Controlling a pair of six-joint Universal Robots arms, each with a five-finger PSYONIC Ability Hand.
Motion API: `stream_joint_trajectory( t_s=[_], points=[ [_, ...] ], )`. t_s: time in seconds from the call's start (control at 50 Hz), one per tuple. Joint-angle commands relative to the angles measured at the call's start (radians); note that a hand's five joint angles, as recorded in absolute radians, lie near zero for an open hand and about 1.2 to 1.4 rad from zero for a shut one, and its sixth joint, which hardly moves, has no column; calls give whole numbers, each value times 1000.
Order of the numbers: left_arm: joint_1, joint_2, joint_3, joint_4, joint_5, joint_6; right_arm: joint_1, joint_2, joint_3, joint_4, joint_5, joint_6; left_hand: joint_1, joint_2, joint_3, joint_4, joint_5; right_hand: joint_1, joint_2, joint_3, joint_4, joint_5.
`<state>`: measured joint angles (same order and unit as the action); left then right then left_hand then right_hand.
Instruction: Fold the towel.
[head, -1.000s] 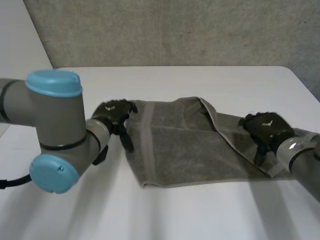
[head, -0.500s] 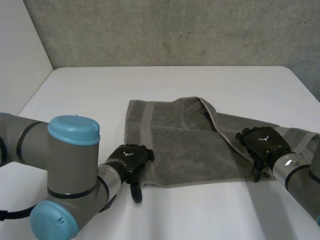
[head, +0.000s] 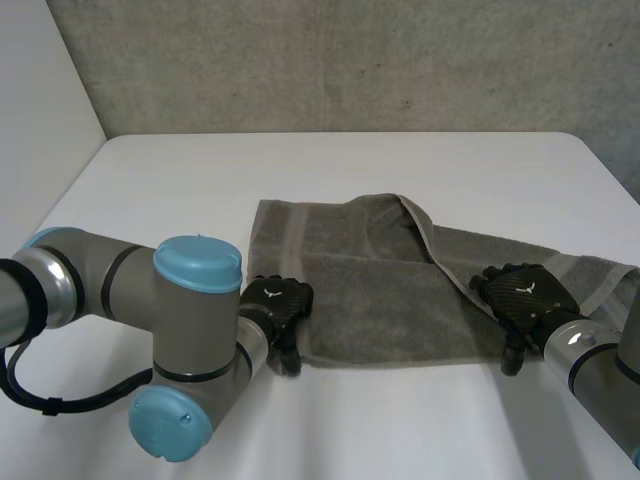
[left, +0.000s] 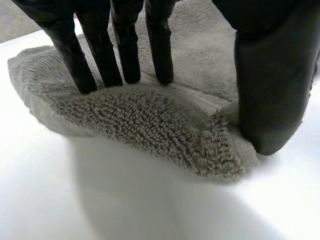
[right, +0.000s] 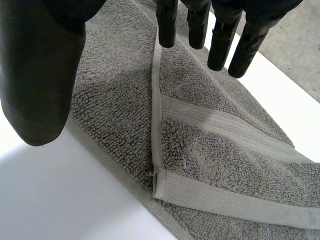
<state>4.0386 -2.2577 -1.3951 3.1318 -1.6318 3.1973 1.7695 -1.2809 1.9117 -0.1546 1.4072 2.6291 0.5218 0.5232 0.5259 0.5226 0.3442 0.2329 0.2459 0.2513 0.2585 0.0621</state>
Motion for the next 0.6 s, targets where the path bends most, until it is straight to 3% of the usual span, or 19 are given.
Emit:
stream_joint_trajectory(
  t_s=[0.02,0.08,0.36,0.4,0.6],
  points=[
    [2,10,8,8,-54,1,-4,0,0,0,4,3,220,219,216,219,223,-58,-71,-77,-84,-62],
    [16,52,19,33,-97,4,-4,-2,-3,0,7,9,328,327,324,328,331,-58,-71,-77,-84,-62],
    [117,107,21,50,-94,0,-4,-3,-6,1,10,11,640,639,636,639,643,-58,-71,-77,-84,-62],
    [155,125,19,50,-89,-2,-4,-5,-5,1,10,12,873,872,869,872,876,-58,-71,-77,-84,-62],
    [200,185,22,47,-28,-11,-4,-12,6,-2,6,14,874,873,870,874,878,34,21,16,8,30]
  ],
)
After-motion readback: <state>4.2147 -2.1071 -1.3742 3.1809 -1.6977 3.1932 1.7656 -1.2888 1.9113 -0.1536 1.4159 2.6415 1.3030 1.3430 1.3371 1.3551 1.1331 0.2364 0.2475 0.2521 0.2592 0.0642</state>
